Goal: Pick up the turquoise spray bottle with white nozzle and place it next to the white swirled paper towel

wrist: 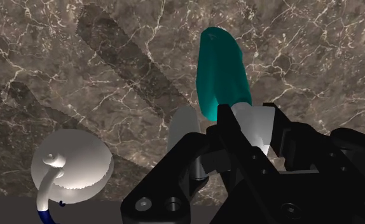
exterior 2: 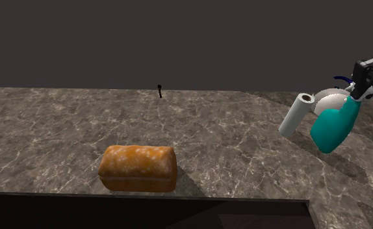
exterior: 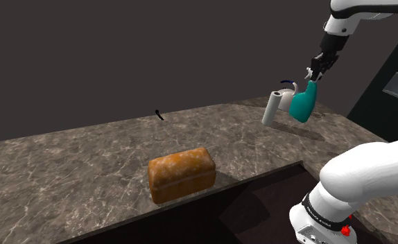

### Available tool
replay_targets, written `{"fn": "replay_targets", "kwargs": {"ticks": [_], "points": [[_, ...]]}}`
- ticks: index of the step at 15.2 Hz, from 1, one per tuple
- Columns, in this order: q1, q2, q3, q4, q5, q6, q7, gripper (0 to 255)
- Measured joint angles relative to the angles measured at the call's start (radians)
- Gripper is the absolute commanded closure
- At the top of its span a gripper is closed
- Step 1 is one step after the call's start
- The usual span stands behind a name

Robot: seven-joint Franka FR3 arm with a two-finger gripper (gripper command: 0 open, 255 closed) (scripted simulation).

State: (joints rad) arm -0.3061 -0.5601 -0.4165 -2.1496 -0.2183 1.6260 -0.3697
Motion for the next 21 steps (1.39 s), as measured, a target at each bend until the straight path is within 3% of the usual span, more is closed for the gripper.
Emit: {"fn": "replay_targets", "kwargs": {"ticks": [21], "points": [[-0.017, -0.001, -0.048, -0.277, -0.038, 0.277, 0.014, 255]]}}
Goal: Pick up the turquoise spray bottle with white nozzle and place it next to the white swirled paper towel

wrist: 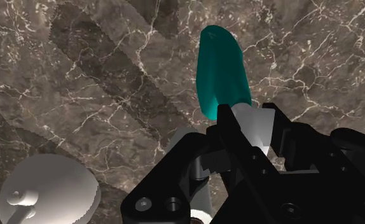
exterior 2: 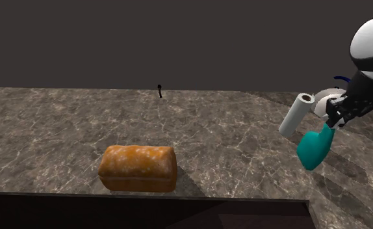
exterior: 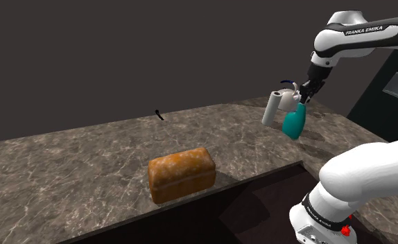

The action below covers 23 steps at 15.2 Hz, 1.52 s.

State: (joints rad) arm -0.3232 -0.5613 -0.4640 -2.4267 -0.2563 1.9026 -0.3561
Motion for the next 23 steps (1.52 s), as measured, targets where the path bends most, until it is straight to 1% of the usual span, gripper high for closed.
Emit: {"fn": "replay_targets", "kwargs": {"ticks": [9, 15, 16, 22, 23], "points": [[-0.001, 0.043, -0.033, -0.087, -0.013, 0.131, -0.004, 255], [-0.002, 0.045, -0.036, -0.100, -0.015, 0.146, -0.003, 255], [-0.002, 0.045, -0.036, -0.100, -0.015, 0.146, -0.003, 0], [-0.002, 0.045, -0.036, -0.100, -0.015, 0.146, -0.003, 0], [-0.001, 0.040, -0.032, -0.086, -0.013, 0.128, -0.003, 0]]}}
